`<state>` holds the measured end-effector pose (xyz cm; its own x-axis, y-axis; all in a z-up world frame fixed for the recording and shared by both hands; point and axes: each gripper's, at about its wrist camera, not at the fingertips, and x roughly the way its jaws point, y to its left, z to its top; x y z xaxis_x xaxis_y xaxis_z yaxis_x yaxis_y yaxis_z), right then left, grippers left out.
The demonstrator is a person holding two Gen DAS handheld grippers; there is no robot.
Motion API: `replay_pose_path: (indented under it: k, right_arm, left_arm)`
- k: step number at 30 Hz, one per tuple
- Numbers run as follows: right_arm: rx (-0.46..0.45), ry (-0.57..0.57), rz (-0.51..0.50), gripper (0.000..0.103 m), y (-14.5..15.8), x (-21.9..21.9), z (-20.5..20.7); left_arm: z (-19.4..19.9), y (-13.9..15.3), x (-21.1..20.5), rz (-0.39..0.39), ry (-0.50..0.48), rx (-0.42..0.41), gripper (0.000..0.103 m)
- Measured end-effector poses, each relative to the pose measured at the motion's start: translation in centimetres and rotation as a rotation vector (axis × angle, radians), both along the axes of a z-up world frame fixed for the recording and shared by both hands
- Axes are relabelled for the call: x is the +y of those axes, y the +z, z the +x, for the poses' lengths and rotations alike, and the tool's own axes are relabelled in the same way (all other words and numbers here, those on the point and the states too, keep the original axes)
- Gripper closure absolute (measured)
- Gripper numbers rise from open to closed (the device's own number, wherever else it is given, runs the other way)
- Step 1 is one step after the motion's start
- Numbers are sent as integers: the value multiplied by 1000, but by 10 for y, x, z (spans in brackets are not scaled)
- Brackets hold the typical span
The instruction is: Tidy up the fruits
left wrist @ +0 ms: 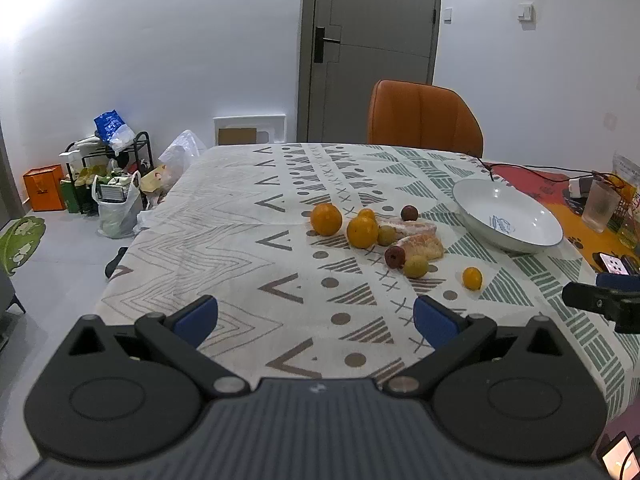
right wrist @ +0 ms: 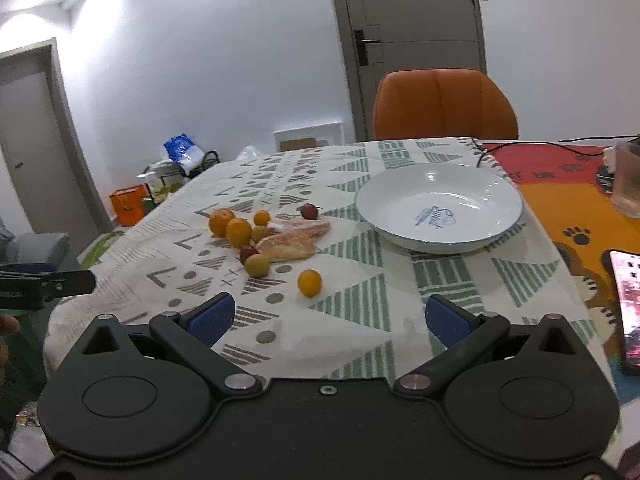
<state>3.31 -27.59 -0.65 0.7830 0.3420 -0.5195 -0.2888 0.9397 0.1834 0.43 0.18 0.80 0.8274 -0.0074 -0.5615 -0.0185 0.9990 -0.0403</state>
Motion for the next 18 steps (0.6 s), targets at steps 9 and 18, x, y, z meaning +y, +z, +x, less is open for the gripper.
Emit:
replay_pose_path:
  k: [9, 18]
  right_arm:
    - [12, 2, 9, 0, -5, 3, 16]
    - [25, -24, 9, 0, -13, 9, 38]
  left_arm:
    - [25, -7, 3, -42, -24, 11, 2]
    - [54, -16, 3, -85, -44, 9, 4]
